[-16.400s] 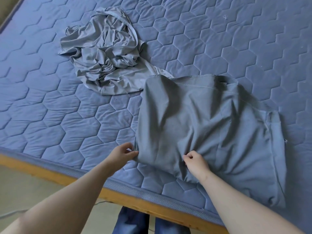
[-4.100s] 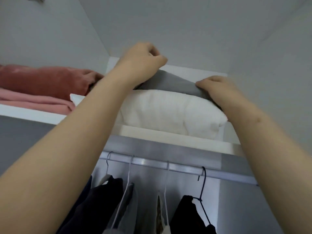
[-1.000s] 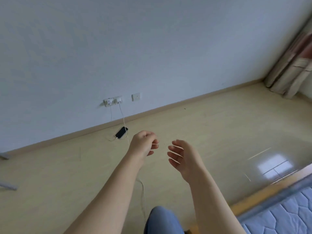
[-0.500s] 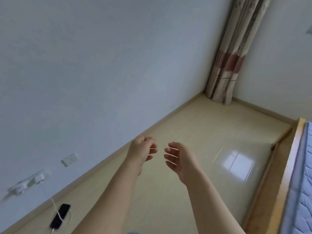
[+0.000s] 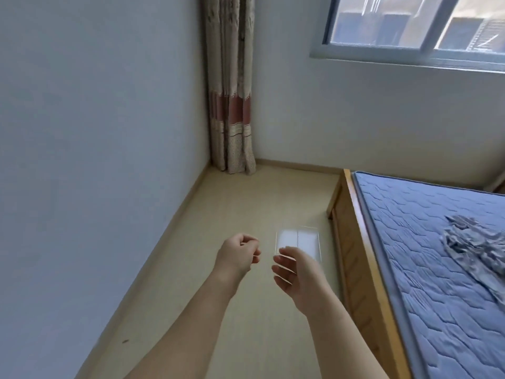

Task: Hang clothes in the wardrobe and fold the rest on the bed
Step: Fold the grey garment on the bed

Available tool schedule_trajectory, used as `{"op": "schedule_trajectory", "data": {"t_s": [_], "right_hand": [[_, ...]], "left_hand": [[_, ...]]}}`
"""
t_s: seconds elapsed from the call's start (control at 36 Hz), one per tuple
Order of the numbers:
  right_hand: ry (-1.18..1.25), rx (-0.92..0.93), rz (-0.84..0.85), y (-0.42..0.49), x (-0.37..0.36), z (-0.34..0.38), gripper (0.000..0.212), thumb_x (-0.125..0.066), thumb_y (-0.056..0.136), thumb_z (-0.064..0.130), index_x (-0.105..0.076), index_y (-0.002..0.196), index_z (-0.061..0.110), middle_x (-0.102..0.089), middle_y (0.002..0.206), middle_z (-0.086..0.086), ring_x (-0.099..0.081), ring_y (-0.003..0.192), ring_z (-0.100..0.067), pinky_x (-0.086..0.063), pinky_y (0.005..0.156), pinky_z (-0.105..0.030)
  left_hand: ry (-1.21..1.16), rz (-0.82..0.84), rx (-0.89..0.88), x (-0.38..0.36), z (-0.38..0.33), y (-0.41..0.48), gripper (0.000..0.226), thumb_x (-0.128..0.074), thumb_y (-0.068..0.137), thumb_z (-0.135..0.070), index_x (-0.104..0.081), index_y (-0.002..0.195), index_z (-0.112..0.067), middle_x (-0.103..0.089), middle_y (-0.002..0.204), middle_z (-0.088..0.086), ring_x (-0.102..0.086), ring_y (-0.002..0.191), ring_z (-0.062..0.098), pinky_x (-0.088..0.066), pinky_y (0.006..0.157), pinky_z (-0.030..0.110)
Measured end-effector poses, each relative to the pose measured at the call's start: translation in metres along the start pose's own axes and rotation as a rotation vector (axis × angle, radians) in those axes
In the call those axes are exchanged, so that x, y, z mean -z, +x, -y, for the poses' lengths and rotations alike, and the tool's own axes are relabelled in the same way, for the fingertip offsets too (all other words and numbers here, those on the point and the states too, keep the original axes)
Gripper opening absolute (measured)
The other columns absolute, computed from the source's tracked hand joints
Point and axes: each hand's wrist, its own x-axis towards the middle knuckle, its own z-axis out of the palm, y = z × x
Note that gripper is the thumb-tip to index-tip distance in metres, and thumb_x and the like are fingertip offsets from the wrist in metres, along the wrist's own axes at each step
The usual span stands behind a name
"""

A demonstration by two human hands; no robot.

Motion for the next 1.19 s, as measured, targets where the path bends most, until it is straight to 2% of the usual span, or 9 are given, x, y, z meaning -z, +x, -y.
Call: {"op": "schedule_trajectory", "data": {"t_s": [0.08, 0.25, 0.47, 0.61, 0.78, 1.19], "right_hand": [[0.053, 0.040, -0.116, 0.025, 0.013, 0.022, 0.011, -0.050, 0.093, 0.014, -0.059, 0.095, 0.007, -0.060, 0.082, -0.007, -0.056, 0.070, -0.020, -0.045, 0.066, -0.029], [0.224, 0.016, -0.379, 0.066, 0.076, 0.043, 0.012, -0.051, 0.092, 0.014, -0.060, 0.086, 0.009, -0.060, 0.079, -0.007, -0.056, 0.070, -0.020, -0.045, 0.062, -0.030], [0.451, 0.034, -0.483, 0.125, 0.182, 0.099, 0.016, -0.051, 0.090, 0.012, -0.058, 0.076, 0.012, -0.057, 0.070, -0.005, -0.051, 0.059, -0.017, -0.040, 0.057, -0.027], [0.524, 0.066, -0.579, 0.157, 0.272, 0.161, 0.018, -0.048, 0.092, 0.011, -0.054, 0.075, 0.010, -0.054, 0.069, -0.004, -0.047, 0.057, -0.017, -0.036, 0.055, -0.025], [0.559, 0.072, -0.681, 0.181, 0.364, 0.209, 0.019, -0.048, 0.093, 0.013, -0.054, 0.075, 0.012, -0.055, 0.071, -0.003, -0.049, 0.059, -0.016, -0.037, 0.055, -0.025], [0.848, 0.009, -0.922, 0.236, 0.521, 0.219, 0.017, -0.049, 0.091, 0.012, -0.052, 0.074, 0.013, -0.055, 0.068, -0.003, -0.048, 0.054, -0.016, -0.035, 0.052, -0.023]], "left_hand": [[0.060, 0.110, 0.016, -0.026, -0.012, 0.042, 0.012, -0.048, 0.093, -0.014, -0.056, 0.084, -0.015, -0.060, 0.076, 0.000, -0.058, 0.069, 0.015, -0.041, 0.060, 0.024], [0.138, 0.345, 0.070, -0.105, -0.025, 0.093, 0.014, -0.048, 0.095, -0.016, -0.056, 0.083, -0.015, -0.060, 0.080, 0.002, -0.060, 0.074, 0.016, -0.043, 0.064, 0.025], [0.239, 0.553, 0.067, -0.251, -0.049, 0.147, 0.016, -0.048, 0.094, -0.013, -0.054, 0.080, -0.017, -0.059, 0.073, 0.001, -0.057, 0.067, 0.014, -0.040, 0.061, 0.024], [0.312, 0.656, 0.031, -0.372, -0.080, 0.170, 0.014, -0.049, 0.094, -0.011, -0.053, 0.081, -0.016, -0.058, 0.070, 0.000, -0.055, 0.061, 0.012, -0.038, 0.052, 0.019], [0.386, 0.779, 0.027, -0.487, -0.106, 0.186, 0.009, -0.050, 0.095, -0.016, -0.055, 0.087, -0.015, -0.060, 0.074, 0.000, -0.057, 0.064, 0.011, -0.038, 0.057, 0.021], [0.654, 1.013, 0.120, -0.700, -0.093, 0.229, 0.007, -0.050, 0.095, -0.018, -0.054, 0.092, -0.013, -0.059, 0.078, 0.001, -0.057, 0.068, 0.013, -0.042, 0.060, 0.024]]}}
